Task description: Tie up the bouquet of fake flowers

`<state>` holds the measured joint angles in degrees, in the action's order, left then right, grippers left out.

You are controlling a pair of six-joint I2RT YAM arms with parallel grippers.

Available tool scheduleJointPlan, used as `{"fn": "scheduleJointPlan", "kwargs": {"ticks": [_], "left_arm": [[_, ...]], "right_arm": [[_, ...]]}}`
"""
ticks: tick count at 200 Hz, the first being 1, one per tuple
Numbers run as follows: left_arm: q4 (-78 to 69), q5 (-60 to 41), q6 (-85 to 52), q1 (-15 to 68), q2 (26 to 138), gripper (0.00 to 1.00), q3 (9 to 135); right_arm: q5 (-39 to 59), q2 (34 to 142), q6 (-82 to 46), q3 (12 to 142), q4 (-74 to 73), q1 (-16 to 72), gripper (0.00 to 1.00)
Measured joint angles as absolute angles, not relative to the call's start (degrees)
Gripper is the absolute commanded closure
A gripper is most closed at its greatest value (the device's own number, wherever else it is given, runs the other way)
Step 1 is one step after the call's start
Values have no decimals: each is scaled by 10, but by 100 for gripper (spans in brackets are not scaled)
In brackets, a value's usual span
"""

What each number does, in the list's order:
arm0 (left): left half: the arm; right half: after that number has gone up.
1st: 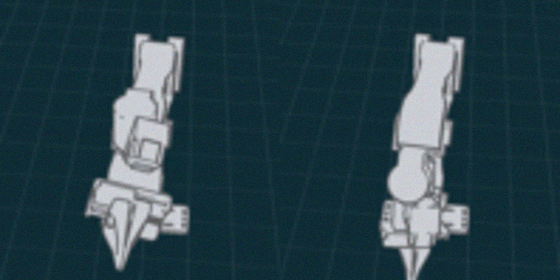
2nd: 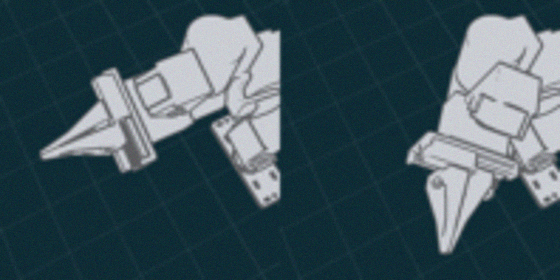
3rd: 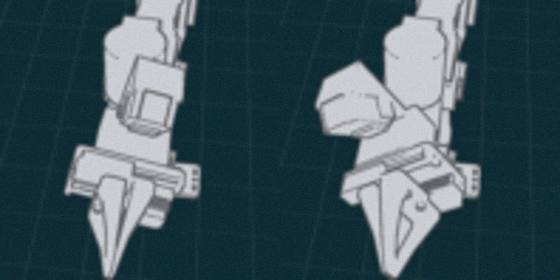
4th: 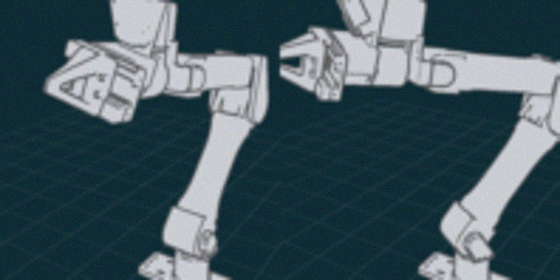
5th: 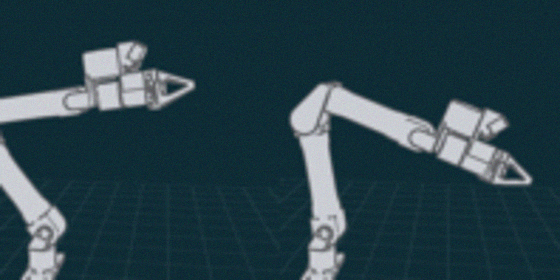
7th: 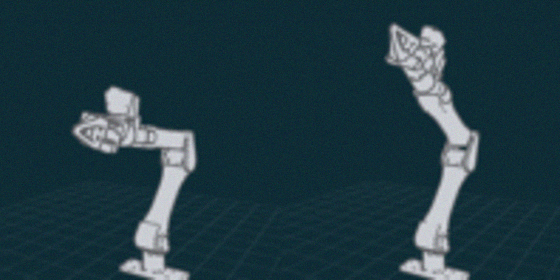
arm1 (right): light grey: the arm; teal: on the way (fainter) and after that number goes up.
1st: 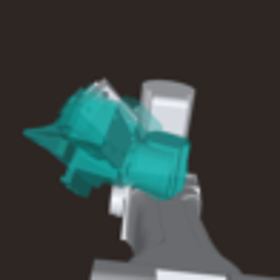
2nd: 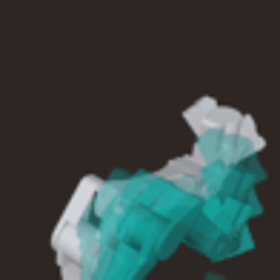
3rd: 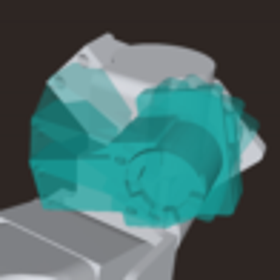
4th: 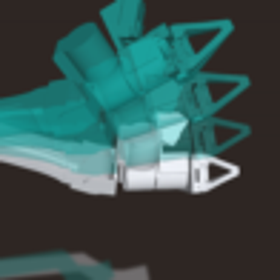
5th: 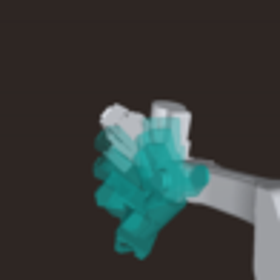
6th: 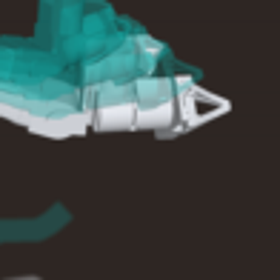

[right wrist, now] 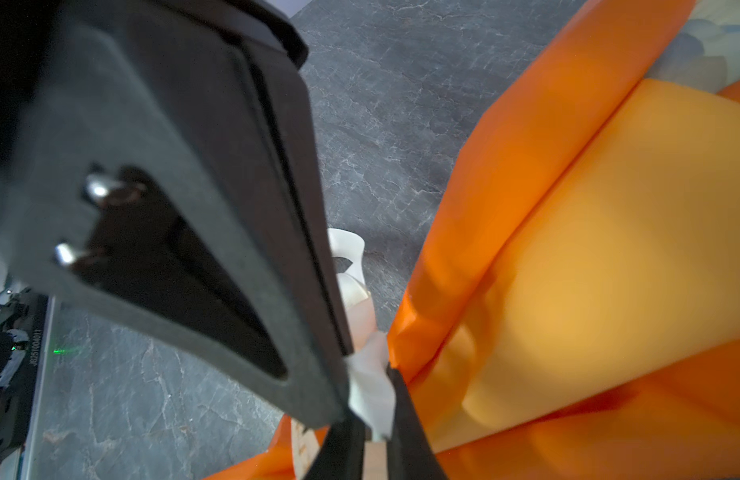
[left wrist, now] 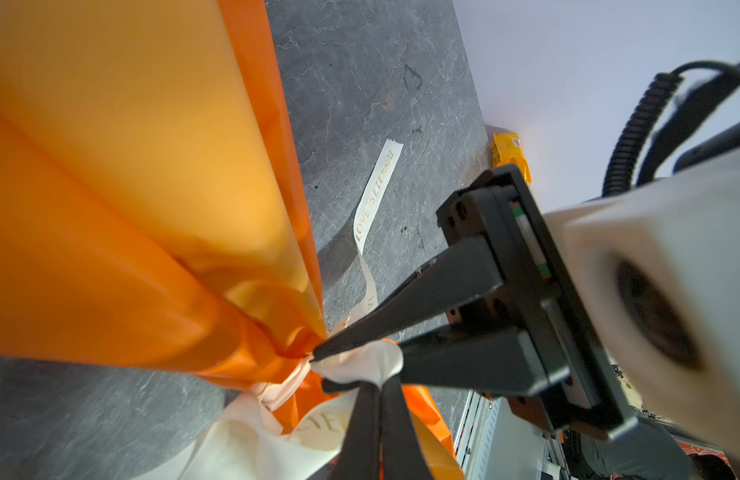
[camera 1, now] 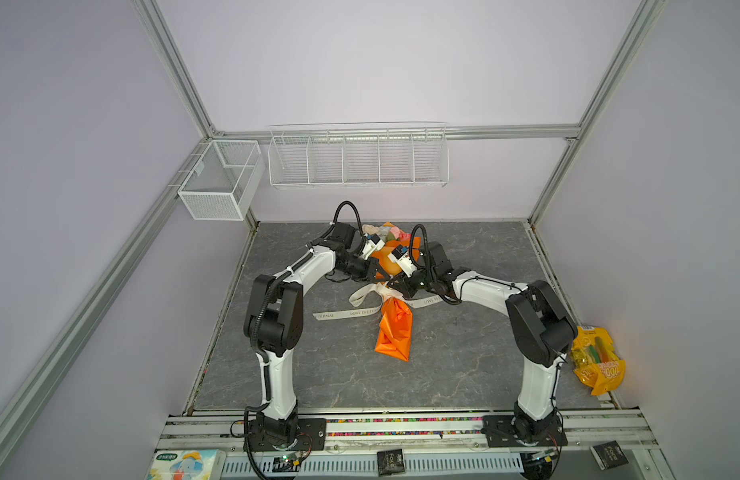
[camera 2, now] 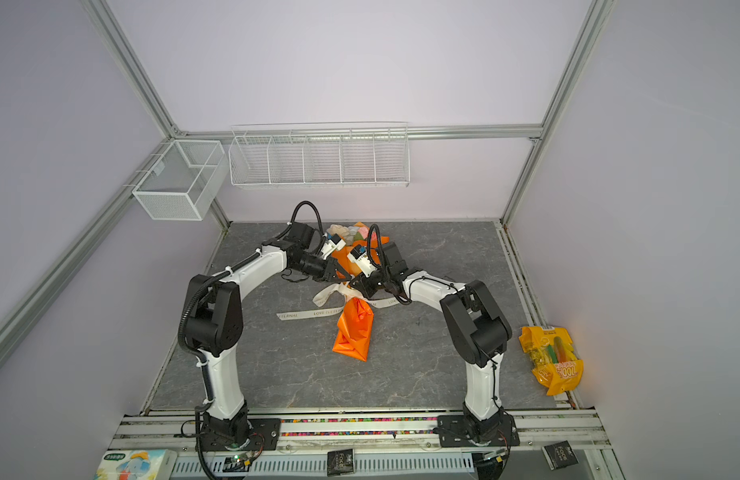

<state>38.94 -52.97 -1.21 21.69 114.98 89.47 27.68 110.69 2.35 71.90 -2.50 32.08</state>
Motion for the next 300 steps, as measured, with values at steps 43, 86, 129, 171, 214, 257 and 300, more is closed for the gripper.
{"fn": "scheduleJointPlan", "kwargs": {"ticks": [43,86,129,171,214,257,300], "left_arm": [[399,-526,-1,217,1153,72,898],[413,-519,8,217,1164,59,912],[438,-519,35,222,1189,57,946],[458,-504,52,233,1202,56,954],[462,-508,60,233,1209,57,964],[480,-519,79,235,1233,69,985],[496,-524,96,237,1235,89,991]], "right_arm": [[250,1107,24,714,-29,320,93],[239,1107,23,714,-30,319,93],[232,1107,21,714,-30,319,93],[232,1107,19,714,-33,319,93],[232,1107,19,710,-37,319,93],[233,1107,19,708,-39,316,93],[234,1106,19,705,-39,316,93]]}}
